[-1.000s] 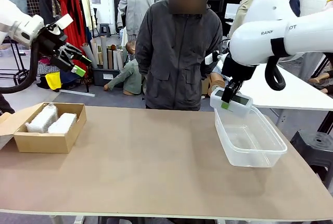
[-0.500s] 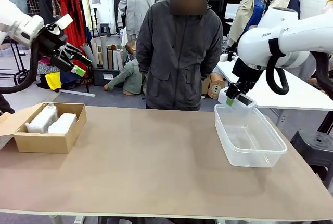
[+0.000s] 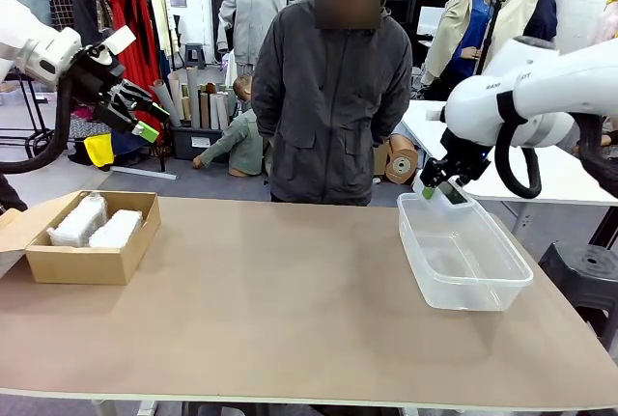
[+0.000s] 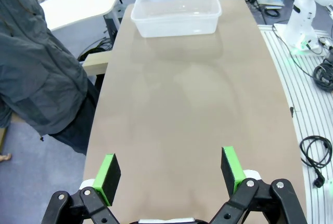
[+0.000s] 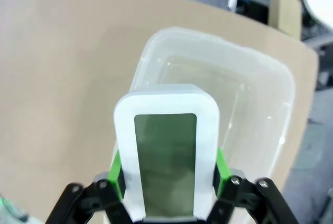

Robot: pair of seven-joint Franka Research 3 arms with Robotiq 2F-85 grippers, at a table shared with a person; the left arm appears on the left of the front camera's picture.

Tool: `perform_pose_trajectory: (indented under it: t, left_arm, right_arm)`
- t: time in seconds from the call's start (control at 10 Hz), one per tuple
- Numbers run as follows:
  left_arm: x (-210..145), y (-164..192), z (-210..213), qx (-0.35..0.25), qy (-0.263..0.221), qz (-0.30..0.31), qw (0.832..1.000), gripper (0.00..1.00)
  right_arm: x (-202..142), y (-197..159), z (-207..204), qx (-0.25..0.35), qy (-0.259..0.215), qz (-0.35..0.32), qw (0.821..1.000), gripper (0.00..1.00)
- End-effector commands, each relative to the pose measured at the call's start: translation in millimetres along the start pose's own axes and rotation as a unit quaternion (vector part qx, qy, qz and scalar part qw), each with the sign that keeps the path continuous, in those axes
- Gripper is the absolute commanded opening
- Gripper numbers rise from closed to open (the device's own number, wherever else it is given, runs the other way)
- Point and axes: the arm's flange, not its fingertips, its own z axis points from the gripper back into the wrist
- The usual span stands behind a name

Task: Separate and place wrapped and unwrapped clocks.
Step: If the picked Digital clock is wrapped, place it in the Package Box ; if not, place it in the Organizing box.

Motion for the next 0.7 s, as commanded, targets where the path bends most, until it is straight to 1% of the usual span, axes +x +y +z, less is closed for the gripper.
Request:
perform_pose_trajectory:
  t: [0.0,0.1,0.2,0.4,0.6]
  left_arm:
    - [0.5,-0.6,1.7,-0.001,0.003,-0.002,1.000,1.00]
    - [0.5,-0.6,1.7,-0.001,0.003,-0.002,1.000,1.00]
    - [0.5,-0.6,1.7,-0.001,0.003,-0.002,1.000,1.00]
    - [0.5,-0.6,1.7,-0.001,0.003,-0.002,1.000,1.00]
    - [0.5,-0.6,1.7,-0.001,0.003,-0.002,1.000,1.00]
  right_arm:
    - [-14.4,1.2,-22.6,-0.031,-0.003,-0.076,0.997,0.00]
    - [-21.0,-2.9,-31.8,-0.040,0.008,-0.087,0.995,0.00]
    - [-28.0,-5.9,-37.9,-0.050,0.009,-0.085,0.995,0.00]
    - [-38.7,-12.5,-48.9,-0.056,0.014,-0.107,0.993,0.00]
    - [-41.9,-17.0,-54.4,-0.061,0.022,-0.128,0.990,0.00]
